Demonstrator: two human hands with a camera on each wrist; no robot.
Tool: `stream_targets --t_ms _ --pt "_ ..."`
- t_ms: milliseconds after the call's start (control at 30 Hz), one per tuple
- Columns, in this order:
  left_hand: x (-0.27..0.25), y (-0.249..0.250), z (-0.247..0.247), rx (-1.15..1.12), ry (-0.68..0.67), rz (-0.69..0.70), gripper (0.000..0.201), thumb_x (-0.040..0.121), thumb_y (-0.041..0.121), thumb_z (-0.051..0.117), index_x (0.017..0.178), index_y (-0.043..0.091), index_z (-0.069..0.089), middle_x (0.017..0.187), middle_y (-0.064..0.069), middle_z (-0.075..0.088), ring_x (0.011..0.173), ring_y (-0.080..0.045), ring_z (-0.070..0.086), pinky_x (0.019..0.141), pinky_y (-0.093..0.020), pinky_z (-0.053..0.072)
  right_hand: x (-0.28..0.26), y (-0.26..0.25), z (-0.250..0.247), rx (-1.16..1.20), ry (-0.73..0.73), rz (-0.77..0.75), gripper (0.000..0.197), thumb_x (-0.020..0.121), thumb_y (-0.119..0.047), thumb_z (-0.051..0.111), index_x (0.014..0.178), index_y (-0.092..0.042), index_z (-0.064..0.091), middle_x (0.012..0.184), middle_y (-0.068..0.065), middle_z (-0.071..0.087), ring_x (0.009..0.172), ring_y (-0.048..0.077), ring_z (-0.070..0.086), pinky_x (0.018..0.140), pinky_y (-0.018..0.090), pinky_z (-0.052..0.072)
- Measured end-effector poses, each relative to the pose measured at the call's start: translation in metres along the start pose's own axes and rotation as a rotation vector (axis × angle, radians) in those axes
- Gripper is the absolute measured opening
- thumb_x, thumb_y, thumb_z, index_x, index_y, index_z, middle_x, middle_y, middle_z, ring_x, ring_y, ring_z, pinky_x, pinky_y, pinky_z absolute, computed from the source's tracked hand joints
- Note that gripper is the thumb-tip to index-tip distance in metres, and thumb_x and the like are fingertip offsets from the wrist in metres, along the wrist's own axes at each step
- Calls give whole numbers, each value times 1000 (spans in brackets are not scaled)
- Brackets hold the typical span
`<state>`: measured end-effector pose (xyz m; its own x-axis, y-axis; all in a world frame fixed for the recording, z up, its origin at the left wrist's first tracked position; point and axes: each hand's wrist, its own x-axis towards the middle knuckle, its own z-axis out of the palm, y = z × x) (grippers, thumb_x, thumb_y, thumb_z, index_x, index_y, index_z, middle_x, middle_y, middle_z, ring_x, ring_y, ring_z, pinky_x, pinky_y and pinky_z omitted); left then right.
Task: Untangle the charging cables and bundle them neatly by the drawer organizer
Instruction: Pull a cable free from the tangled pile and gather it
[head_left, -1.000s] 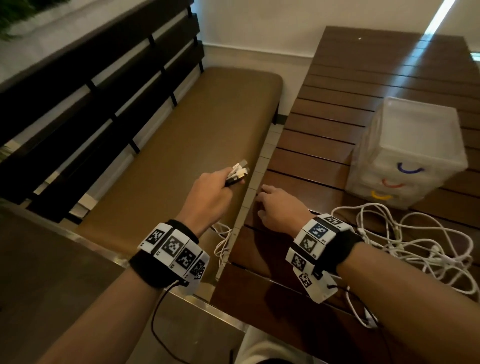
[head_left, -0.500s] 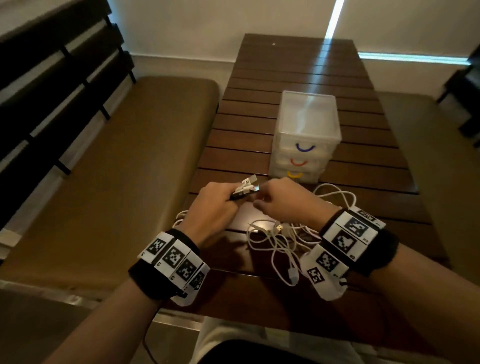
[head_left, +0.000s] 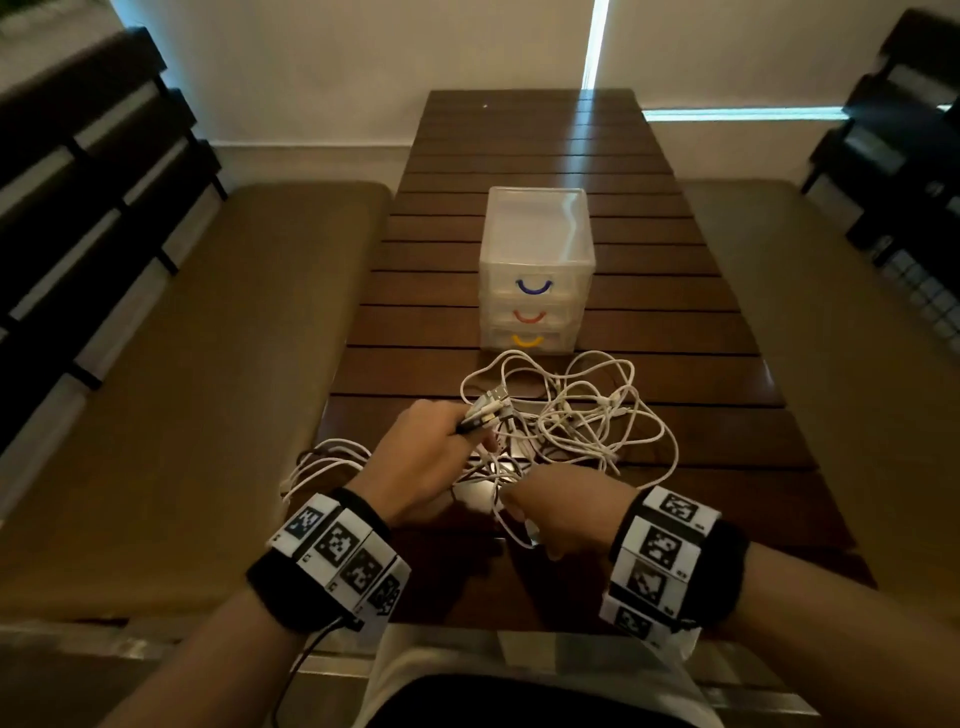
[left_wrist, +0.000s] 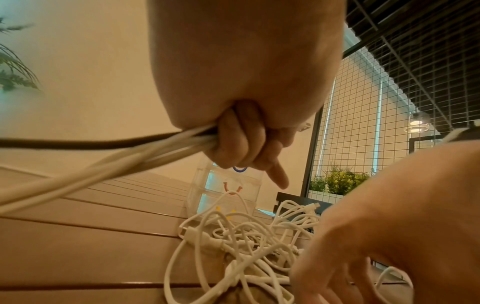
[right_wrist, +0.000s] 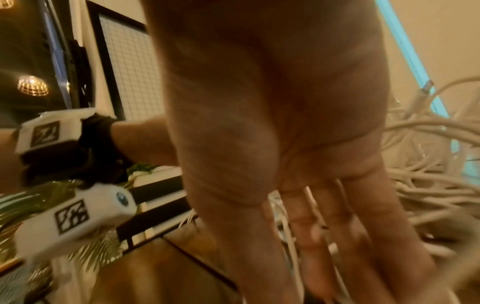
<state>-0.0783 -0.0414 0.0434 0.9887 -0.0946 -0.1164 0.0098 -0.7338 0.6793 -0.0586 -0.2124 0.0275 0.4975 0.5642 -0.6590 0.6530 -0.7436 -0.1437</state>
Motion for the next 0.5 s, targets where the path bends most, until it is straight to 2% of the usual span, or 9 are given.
stream_targets --t_ms 67,133,200,267,300,333,400,433,500 --pt "0 -1 -1 -16 17 3 28 94 40 53 77 33 74 76 2 72 72 -14 65 73 -43 52 0 1 2 2 48 -33 40 85 -15 70 123 -16 57 113 11 62 105 32 60 75 37 50" --pt "0 1 -3 -35 46 -1 28 96 37 54 79 29 74 68 5 68 65 -9 60 66 -38 48 -2 7 0 89 111 -46 28 93 -26 62 119 -19 62 111 9 64 103 30 61 72 32 43" --pt "1 3 -4 -75 91 -7 28 97 34 55 79 26 74 58 8 60 54 -7 51 58 -33 40 -6 14 -7 144 201 -67 27 98 -36 55 116 -19 64 109 6 65 101 25 61 72 31 42" --pt "2 6 -2 -148 134 1 30 97 37 53 79 24 74 60 -2 63 56 -21 54 58 -41 43 -7 22 -13 176 329 -87 29 100 -39 50 108 -16 66 98 3 66 89 21 61 71 31 44" --pt "3 9 -1 -189 160 3 32 97 40 52 79 24 74 62 -7 64 58 -26 56 58 -42 45 -7 25 -17 200 383 -88 30 101 -39 49 102 -15 66 90 1 64 82 18 59 70 31 44" --pt "4 12 1 -226 182 6 34 97 42 51 79 24 74 61 -8 62 56 -25 55 55 -39 43 -7 29 -20 222 421 -81 30 102 -38 47 96 -14 64 83 -2 60 76 16 55 68 31 43" --pt "8 19 6 -293 216 24 33 98 41 52 82 24 75 62 2 64 55 -12 56 55 -29 42 -8 34 -27 303 481 -60 30 103 -35 44 85 -17 59 73 -7 55 70 15 55 65 30 41" --pt "11 23 8 -317 234 32 32 98 38 52 85 23 76 68 6 69 61 -6 61 59 -24 45 -10 35 -30 388 519 -46 30 104 -34 43 81 -20 56 72 -8 55 69 13 57 63 30 42" --pt "16 28 12 -365 252 35 30 98 36 52 90 23 77 78 9 74 74 1 67 66 -19 49 -11 38 -32 560 609 -10 28 104 -33 42 81 -23 53 75 -6 60 70 12 60 63 31 45"
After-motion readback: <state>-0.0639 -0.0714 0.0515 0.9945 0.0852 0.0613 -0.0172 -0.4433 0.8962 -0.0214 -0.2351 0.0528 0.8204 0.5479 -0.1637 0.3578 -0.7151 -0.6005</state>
